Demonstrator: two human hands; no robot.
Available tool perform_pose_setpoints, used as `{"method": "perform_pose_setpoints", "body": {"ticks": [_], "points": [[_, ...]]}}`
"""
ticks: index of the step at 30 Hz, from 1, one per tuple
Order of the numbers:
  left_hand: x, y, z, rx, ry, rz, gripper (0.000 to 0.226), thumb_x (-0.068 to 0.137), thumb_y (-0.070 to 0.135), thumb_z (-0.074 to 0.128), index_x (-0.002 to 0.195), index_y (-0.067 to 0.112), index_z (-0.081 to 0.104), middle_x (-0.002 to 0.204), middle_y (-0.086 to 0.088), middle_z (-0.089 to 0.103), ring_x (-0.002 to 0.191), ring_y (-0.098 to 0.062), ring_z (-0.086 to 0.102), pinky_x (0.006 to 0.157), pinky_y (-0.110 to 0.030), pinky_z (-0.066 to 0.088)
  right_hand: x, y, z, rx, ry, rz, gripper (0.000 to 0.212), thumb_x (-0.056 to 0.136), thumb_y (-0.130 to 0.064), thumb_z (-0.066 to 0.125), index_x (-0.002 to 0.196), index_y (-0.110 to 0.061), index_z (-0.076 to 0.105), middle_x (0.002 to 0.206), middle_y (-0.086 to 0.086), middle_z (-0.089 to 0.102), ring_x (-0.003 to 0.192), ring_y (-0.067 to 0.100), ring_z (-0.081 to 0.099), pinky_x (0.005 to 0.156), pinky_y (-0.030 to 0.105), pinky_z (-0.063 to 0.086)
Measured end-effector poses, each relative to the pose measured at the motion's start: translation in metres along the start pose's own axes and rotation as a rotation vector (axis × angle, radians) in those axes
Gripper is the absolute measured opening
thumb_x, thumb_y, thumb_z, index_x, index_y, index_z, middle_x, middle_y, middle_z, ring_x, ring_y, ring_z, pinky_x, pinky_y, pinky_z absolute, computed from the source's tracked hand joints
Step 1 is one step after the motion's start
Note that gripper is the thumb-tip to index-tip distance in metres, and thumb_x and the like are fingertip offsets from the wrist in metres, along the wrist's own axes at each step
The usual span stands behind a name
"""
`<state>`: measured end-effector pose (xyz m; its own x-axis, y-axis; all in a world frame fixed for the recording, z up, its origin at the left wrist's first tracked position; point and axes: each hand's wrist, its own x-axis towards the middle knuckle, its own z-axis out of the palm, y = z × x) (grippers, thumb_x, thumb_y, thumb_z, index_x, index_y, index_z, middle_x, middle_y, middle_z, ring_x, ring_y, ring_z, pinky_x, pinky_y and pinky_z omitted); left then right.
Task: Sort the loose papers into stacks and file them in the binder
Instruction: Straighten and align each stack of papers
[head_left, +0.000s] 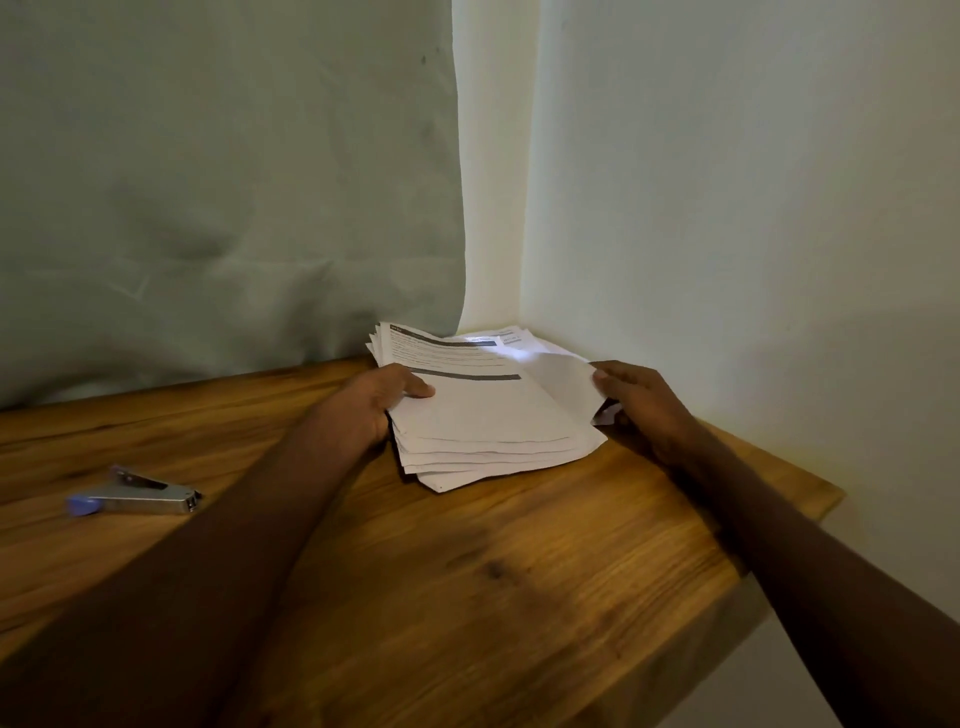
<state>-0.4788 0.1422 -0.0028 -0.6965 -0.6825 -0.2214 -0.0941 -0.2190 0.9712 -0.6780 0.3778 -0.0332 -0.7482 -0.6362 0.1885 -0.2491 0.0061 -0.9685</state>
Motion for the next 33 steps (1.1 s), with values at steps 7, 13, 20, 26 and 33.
{"method": "perform_pose_setpoints", "body": {"ticks": [7, 13, 20, 26, 33], "points": [[-0.005, 0.010, 0.001, -0.066, -0.050, 0.018, 0.016, 0.093, -0.008, 0.060, 0.104, 0.002, 0.065, 0.096, -0.018, 0.069, 0.080, -0.032, 0.067, 0.056, -0.042, 0.057, 0.002, 0.000, -0.002, 0.054, -0.094, 0.068, 0.026, 0.101, -0.024, 0.062, 0.124, -0.015, 0.066, 0.117, 0.015, 0.069, 0.110, 0.034, 0.068, 0.089, 0.039, 0.061], [-0.007, 0.019, 0.001, -0.152, -0.065, 0.077, 0.021, 0.095, -0.007, 0.057, 0.107, 0.008, 0.065, 0.098, -0.014, 0.071, 0.083, -0.031, 0.068, 0.051, -0.036, 0.061, 0.005, 0.002, -0.006, 0.117, -0.153, 0.073, 0.038, 0.085, -0.006, 0.065, 0.123, -0.005, 0.067, 0.126, 0.025, 0.060, 0.099, 0.036, 0.064, 0.069, 0.028, 0.057], [0.000, 0.002, -0.004, -0.215, -0.057, 0.075, 0.029, 0.093, -0.009, 0.059, 0.114, 0.010, 0.065, 0.101, -0.014, 0.071, 0.086, -0.033, 0.069, 0.054, -0.036, 0.062, 0.009, 0.007, -0.009, 0.069, -0.231, 0.027, 0.053, 0.079, -0.008, 0.062, 0.131, -0.018, 0.066, 0.130, 0.017, 0.061, 0.117, 0.043, 0.062, 0.083, 0.035, 0.057], [0.006, -0.001, -0.012, -0.173, -0.038, 0.056, 0.041, 0.089, -0.014, 0.061, 0.125, 0.005, 0.064, 0.115, -0.018, 0.070, 0.094, -0.033, 0.069, 0.067, -0.040, 0.058, 0.003, 0.003, -0.006, -0.090, -0.196, -0.029, 0.043, 0.086, 0.006, 0.053, 0.111, -0.024, 0.072, 0.096, -0.006, 0.076, 0.103, 0.033, 0.065, 0.086, 0.038, 0.056], [0.006, -0.007, -0.014, -0.111, -0.088, 0.047, 0.035, 0.091, -0.010, 0.063, 0.123, 0.003, 0.064, 0.114, -0.020, 0.071, 0.092, -0.033, 0.070, 0.056, -0.035, 0.062, -0.003, -0.008, -0.002, 0.036, -0.158, 0.078, 0.061, 0.095, -0.069, 0.048, 0.126, -0.021, 0.070, 0.098, 0.014, 0.073, 0.070, 0.015, 0.064, 0.071, 0.025, 0.050]]}}
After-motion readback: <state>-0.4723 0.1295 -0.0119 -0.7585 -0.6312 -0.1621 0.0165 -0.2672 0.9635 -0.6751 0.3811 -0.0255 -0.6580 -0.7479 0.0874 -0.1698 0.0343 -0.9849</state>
